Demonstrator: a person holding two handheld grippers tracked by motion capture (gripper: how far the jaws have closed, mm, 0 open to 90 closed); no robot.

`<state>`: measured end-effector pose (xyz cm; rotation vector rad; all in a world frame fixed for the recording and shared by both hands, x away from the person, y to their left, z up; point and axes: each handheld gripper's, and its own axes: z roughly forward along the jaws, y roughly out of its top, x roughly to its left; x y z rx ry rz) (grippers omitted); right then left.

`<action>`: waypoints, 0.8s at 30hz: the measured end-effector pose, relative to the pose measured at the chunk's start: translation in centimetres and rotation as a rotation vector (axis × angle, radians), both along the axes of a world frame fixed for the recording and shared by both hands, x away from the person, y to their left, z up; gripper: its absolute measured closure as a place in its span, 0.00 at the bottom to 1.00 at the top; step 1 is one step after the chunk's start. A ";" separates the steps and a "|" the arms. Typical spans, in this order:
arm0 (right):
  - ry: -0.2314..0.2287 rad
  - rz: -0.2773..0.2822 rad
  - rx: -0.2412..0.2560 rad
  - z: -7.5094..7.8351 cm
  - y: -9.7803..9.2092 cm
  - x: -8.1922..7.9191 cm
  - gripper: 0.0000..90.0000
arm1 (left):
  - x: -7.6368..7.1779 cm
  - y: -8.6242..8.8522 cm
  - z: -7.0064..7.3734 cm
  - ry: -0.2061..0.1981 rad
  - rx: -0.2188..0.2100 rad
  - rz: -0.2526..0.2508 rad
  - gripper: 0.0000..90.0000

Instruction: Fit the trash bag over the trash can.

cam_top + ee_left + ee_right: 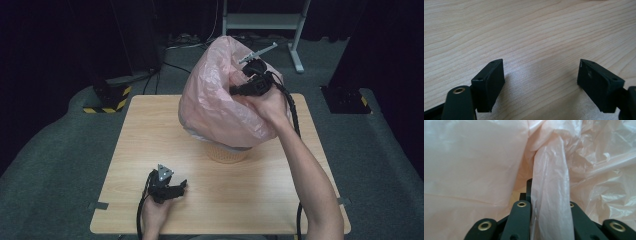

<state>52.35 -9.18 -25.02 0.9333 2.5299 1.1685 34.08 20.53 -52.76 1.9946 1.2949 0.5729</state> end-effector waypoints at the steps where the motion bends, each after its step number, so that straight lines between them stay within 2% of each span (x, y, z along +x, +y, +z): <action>1: 0.000 -0.003 -0.001 0.0 0.0 0.0 0.91 | 0.0 0.0 0.0 0.000 0.000 0.000 0.24; 12: -0.003 -0.015 -0.004 -0.1 -0.3 -0.1 0.83 | 0.0 0.0 0.0 0.000 0.000 0.000 0.24; 20: -0.008 0.001 -0.003 -0.1 -0.5 -0.3 0.95 | 0.0 0.0 0.0 0.000 0.000 0.000 0.24; 24: 0.000 0.012 -0.024 -0.4 -0.1 -0.3 0.96 | 0.0 0.0 0.0 0.000 0.000 0.000 0.24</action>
